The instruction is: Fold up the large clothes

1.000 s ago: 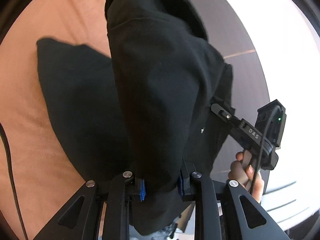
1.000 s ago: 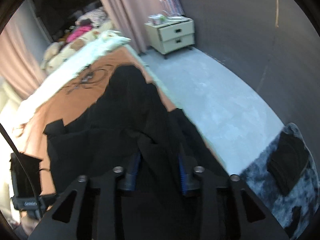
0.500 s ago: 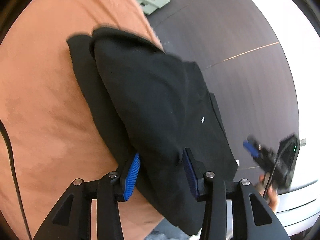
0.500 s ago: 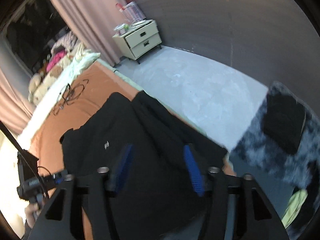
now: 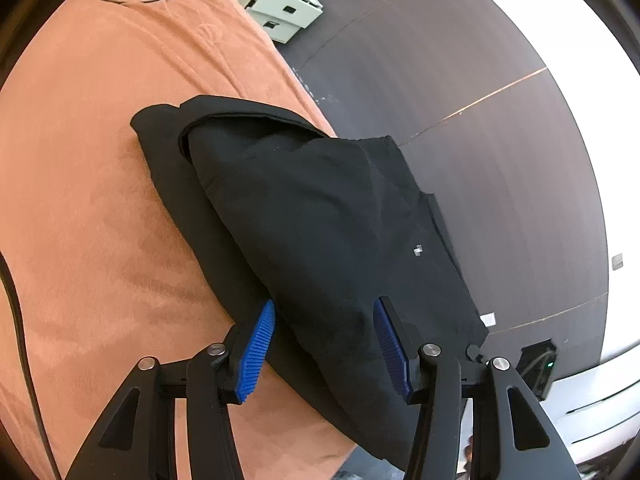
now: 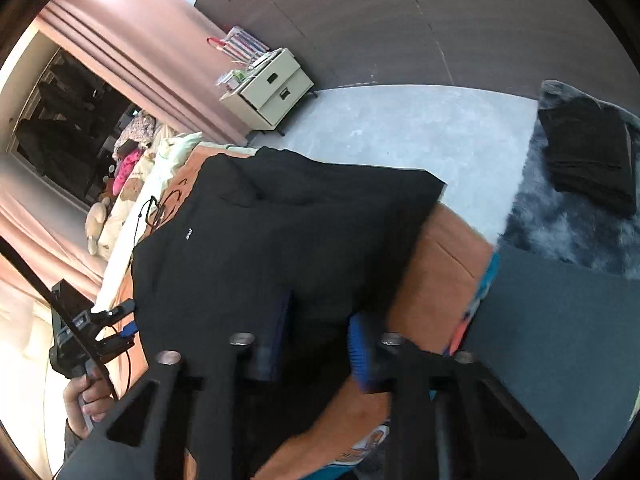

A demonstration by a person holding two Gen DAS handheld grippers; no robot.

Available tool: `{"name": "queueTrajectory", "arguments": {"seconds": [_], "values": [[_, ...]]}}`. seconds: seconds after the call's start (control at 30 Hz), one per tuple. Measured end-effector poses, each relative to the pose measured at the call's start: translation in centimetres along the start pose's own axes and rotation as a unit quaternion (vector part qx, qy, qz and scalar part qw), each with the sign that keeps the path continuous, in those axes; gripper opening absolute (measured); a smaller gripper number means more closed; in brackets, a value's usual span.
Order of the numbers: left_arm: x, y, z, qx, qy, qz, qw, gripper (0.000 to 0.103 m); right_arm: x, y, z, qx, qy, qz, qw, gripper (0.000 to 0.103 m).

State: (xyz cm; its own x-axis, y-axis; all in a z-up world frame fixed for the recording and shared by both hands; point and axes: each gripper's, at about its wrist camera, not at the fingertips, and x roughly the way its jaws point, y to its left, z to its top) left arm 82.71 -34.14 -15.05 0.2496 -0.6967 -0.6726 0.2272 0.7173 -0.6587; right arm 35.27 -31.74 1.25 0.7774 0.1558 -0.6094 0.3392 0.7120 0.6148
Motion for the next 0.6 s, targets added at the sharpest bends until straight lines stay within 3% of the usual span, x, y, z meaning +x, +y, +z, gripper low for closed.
{"name": "queueTrajectory", "arguments": {"seconds": [0.1,0.37,0.5,0.53,0.57,0.6], "values": [[-0.1,0.6,0.1,0.003,-0.001,0.004,1.0000,0.038,0.2,0.8,1.5,-0.009,-0.005,-0.013,1.000,0.010],[-1.3,0.1,-0.7,0.013,-0.014,0.009,0.9998,0.034,1.5,1.2,4.1,-0.008,-0.023,-0.085,0.996,0.010],[-2.1,-1.1,-1.1,0.025,-0.011,0.023,0.9994,0.035,0.9,2.0,4.5,0.010,-0.028,-0.077,0.997,0.013],[-2.4,-1.4,-1.5,0.032,-0.010,0.028,0.9990,0.035,0.4,2.3,4.3,0.012,-0.028,-0.076,0.997,0.017],[-2.5,-1.4,-1.6,0.037,-0.009,0.031,0.9988,0.035,-0.3,2.3,4.0,0.017,-0.029,-0.072,0.997,0.035],[-2.5,-1.3,-1.6,0.039,-0.008,0.032,0.9987,0.035,-0.8,1.7,3.5,0.026,-0.031,-0.063,0.997,0.069]]}}
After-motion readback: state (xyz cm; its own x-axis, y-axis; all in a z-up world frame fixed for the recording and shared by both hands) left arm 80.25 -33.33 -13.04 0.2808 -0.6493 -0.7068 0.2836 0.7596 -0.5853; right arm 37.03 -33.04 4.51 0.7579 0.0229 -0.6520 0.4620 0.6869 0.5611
